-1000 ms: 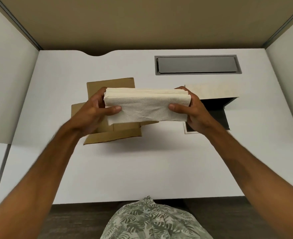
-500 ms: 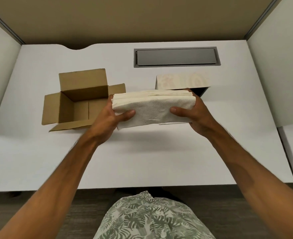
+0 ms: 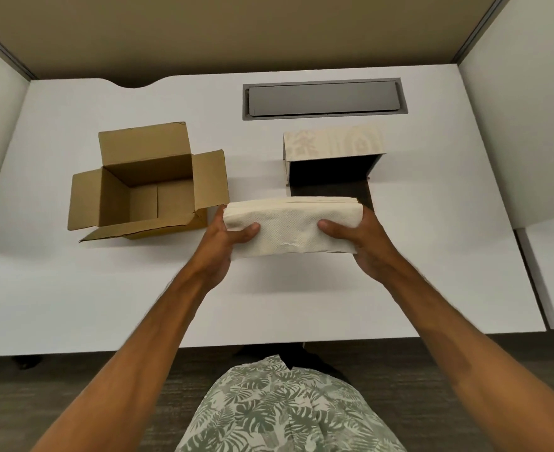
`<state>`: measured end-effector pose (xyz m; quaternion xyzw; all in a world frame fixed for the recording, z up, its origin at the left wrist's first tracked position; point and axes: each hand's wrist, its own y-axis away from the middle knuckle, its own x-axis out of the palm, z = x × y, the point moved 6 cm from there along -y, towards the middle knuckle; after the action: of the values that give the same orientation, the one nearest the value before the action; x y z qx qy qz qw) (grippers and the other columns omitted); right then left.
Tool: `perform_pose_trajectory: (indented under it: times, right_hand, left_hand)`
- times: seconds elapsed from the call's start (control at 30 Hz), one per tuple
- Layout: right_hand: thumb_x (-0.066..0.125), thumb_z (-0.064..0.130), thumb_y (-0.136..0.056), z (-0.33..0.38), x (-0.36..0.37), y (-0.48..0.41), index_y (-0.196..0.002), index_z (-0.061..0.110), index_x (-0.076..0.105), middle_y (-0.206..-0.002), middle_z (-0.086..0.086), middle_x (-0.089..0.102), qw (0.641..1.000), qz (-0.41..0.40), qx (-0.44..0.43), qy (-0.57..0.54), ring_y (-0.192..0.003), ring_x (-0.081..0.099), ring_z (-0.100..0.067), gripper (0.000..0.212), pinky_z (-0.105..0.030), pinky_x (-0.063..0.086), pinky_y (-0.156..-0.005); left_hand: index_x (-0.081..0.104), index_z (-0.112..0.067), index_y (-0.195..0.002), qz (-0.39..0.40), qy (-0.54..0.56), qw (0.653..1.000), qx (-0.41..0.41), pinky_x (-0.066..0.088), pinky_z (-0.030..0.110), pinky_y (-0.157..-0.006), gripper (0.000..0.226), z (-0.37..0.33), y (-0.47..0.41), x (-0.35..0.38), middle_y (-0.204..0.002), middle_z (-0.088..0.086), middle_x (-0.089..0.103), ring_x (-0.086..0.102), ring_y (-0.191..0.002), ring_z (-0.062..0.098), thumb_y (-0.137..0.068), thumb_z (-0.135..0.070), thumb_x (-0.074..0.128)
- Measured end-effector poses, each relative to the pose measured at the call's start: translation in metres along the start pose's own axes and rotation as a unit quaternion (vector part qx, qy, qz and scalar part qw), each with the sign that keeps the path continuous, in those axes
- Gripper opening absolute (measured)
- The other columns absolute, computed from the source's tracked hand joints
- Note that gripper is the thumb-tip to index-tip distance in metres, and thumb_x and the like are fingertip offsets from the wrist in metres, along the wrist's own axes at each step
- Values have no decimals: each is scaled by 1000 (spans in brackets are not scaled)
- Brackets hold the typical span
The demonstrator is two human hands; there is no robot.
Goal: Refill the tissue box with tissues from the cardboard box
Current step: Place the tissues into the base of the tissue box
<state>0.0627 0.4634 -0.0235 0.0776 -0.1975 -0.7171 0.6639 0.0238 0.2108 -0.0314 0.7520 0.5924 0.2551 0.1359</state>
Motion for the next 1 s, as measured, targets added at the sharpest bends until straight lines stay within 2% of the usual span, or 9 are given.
perform_pose_trajectory:
  times: [0.2, 0.27, 0.37, 0.43, 0.5, 0.67, 0.8, 0.93, 1.0]
  right_hand:
    - [93, 35, -61, -14, -13, -1, -129, 10, 60, -125, -13, 68, 998, -28, 52, 2, -118, 63, -34, 79, -55, 50, -103]
    - [91, 30, -66, -15, -19, -2, -128, 7, 61, -123, -13, 70, 997, -32, 67, -1, -117, 65, -34, 72, -52, 51, -102]
    - [79, 13, -81, -12, -29, -3, -126, 4, 63, -123, -14, 70, 995, -41, 90, -27, -116, 65, -34, 48, -43, 55, -95]
    - [74, 11, -85, -12, -39, -5, -126, 3, 64, -124, -14, 70, 993, -51, 101, -44, -117, 65, -33, 43, -39, 55, -91]
    - [72, 10, -87, -11, -49, -11, -126, 3, 64, -124, -13, 70, 990, -65, 111, -56, -114, 66, -30, 40, -35, 55, -88]
    - [77, 12, -84, -14, -82, -33, -127, 3, 60, -122, -12, 71, 981, -112, 131, -86, -113, 67, -28, 48, -33, 55, -85]
    - [83, 18, -79, -18, -112, -54, -123, 5, 61, -122, -13, 70, 980, -128, 136, -62, -113, 68, -29, 51, -39, 57, -93]
    - [85, 22, -78, -21, -131, -81, -119, 8, 66, -117, -11, 72, 983, -130, 131, 12, -110, 69, -29, 48, -42, 58, -94]
    - [87, 24, -74, -22, -136, -92, -120, 8, 66, -117, -9, 72, 984, -115, 129, 37, -110, 68, -28, 53, -46, 55, -98]
  left_hand:
    - [53, -11, -135, 41, -16, 997, -58, 51, 46, -102, 68, 13, -13, 3, -130, 8, 67, 62, -121, 29, -74, -17, 81]
    - [58, -9, -131, 43, -27, 996, -72, 52, 43, -101, 60, 11, -18, 5, -125, 7, 70, 65, -118, 28, -77, -14, 81]
    - [61, -8, -129, 31, -34, 995, -91, 53, 40, -100, 52, 8, -27, 11, -123, 7, 72, 66, -115, 27, -81, -11, 78]
    - [61, -7, -128, 11, -31, 994, -101, 54, 37, -97, 51, 7, -34, 15, -121, 7, 72, 67, -113, 26, -80, -10, 79]
    - [63, -4, -123, -18, -13, 994, -108, 56, 33, -91, 48, 8, -40, 21, -119, 9, 72, 69, -110, 25, -78, -8, 81]
    - [68, -2, -98, -65, 19, 989, -134, 54, 28, -84, 18, 13, -57, 46, -104, 9, 74, 69, -97, 22, -84, -8, 76]
    - [67, -3, -99, -90, 40, 983, -156, 55, 27, -78, 18, 22, -77, 61, -103, 9, 73, 69, -96, 22, -83, -5, 76]
    - [67, -9, -98, -100, -10, 981, -164, 57, 33, -86, 18, 33, -97, 69, -104, 6, 72, 69, -96, 22, -84, -11, 78]
    - [67, -10, -96, -100, -22, 982, -159, 57, 31, -84, 16, 37, -106, 71, -104, 5, 72, 68, -97, 22, -84, -10, 77]
